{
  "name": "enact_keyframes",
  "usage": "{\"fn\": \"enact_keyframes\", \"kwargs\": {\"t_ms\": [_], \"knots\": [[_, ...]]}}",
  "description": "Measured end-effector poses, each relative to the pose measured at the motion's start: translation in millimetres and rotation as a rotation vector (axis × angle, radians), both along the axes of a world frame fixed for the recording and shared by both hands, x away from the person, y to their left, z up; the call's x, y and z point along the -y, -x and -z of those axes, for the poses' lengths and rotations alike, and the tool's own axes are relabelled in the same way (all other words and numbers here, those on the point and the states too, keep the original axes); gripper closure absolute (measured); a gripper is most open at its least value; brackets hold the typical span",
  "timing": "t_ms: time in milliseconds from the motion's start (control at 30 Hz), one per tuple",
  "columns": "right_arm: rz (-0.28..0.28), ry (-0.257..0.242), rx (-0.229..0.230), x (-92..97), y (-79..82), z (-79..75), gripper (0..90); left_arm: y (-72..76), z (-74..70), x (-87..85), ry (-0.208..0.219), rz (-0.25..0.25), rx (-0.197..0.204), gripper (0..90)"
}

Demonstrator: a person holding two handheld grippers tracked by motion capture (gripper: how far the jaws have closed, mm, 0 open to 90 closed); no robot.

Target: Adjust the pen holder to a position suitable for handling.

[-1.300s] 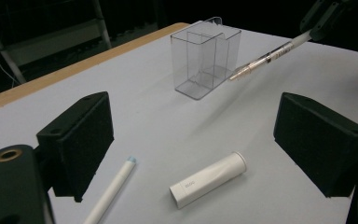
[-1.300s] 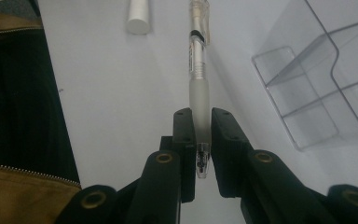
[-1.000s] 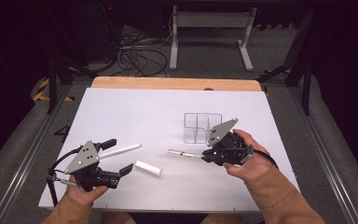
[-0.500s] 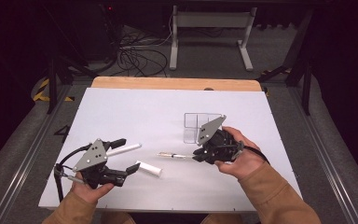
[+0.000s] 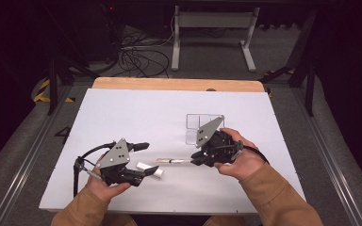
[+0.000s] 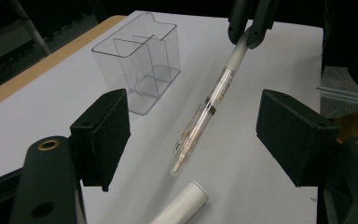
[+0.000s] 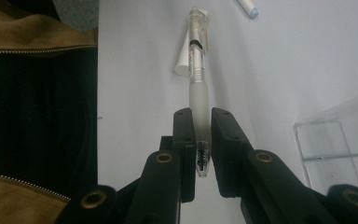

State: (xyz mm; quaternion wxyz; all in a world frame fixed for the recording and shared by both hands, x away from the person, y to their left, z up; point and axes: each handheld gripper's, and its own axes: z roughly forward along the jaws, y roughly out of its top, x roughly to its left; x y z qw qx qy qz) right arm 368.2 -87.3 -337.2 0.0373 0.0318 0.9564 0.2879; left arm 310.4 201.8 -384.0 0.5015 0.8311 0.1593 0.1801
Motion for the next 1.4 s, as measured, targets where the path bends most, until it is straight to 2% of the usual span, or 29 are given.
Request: {"fn": "enact_keyframes", "kwargs": {"t_ms": [533,667,800,867,1000,1033,1267,1400], "knots": [[-0.036,0.002,-0.021,-12.0,1.9,6.3,81.1,-8.2,9.0,27.7,-0.095,0.094,-0.005,38.1],[-0.041,0.000,-0.023,-13.1,1.8,7.0,81.1,-9.4,10.8,34.3,-0.129,0.115,-0.006,40.1],[-0.039,-0.003,-0.037,-13.6,3.1,7.4,81.1,-10.7,12.9,39.5,-0.161,0.130,-0.018,45.6],[-0.040,-0.007,-0.039,-13.8,3.1,7.9,81.1,-10.8,13.6,41.2,-0.189,0.137,-0.027,50.9],[-0.043,-0.004,-0.039,-14.1,2.8,8.4,81.1,-12.4,16.0,45.1,-0.235,0.164,-0.043,54.5],[-0.049,-0.005,-0.039,-14.5,2.8,8.8,81.1,-12.9,16.2,45.7,-0.257,0.169,-0.036,56.5],[-0.048,-0.002,-0.048,-15.5,3.5,9.0,81.1,-14.1,19.1,51.4,-0.312,0.187,-0.032,61.9],[-0.051,-0.001,-0.056,-16.2,3.9,9.4,81.1,-13.9,20.2,55.1,-0.361,0.195,-0.022,67.4]]}}
